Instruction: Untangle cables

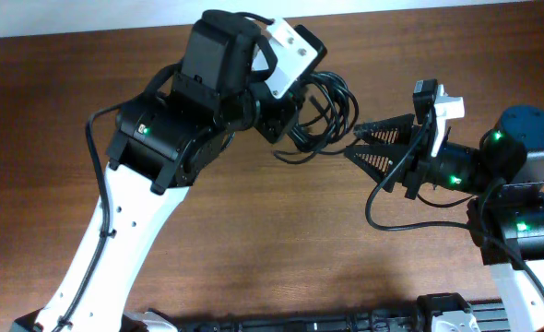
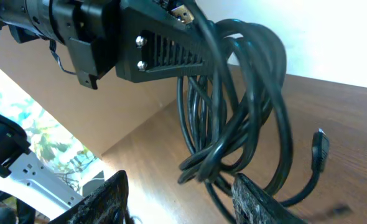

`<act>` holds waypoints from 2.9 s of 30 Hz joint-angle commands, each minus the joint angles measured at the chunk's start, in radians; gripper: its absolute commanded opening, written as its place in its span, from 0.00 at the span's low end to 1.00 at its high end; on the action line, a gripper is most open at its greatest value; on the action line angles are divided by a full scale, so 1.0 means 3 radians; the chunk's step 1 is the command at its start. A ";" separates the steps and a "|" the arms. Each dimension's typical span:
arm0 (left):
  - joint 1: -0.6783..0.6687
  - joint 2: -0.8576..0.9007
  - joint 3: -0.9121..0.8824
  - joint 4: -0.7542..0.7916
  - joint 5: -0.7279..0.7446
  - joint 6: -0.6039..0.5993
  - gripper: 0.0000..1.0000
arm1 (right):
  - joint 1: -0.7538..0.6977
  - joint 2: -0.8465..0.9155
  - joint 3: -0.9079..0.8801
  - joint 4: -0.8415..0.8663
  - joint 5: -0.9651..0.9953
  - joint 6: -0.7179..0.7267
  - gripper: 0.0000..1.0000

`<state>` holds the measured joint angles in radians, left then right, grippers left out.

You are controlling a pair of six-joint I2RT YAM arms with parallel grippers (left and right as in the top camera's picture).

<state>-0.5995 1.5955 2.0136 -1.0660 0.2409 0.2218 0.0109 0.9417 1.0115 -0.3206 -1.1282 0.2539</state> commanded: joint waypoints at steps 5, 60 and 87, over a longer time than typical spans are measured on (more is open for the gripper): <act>-0.0159 -0.0025 0.0053 0.0023 0.0282 0.0165 0.00 | 0.0006 -0.0041 0.0008 0.0014 -0.0065 -0.0029 0.47; -0.0159 -0.0025 0.0055 0.0211 -0.1352 -0.1933 0.00 | 0.0006 -0.0041 0.0008 -0.0013 -0.0039 -0.0031 0.88; -0.0159 -0.0025 0.0053 0.0181 -0.0763 -0.0401 0.00 | 0.0006 -0.0041 0.0008 -0.0058 0.0052 -0.0031 0.88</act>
<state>-0.6487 1.5955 2.0136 -1.0149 -0.0086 0.0154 0.0109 0.9405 1.0115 -0.3313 -1.1275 0.2539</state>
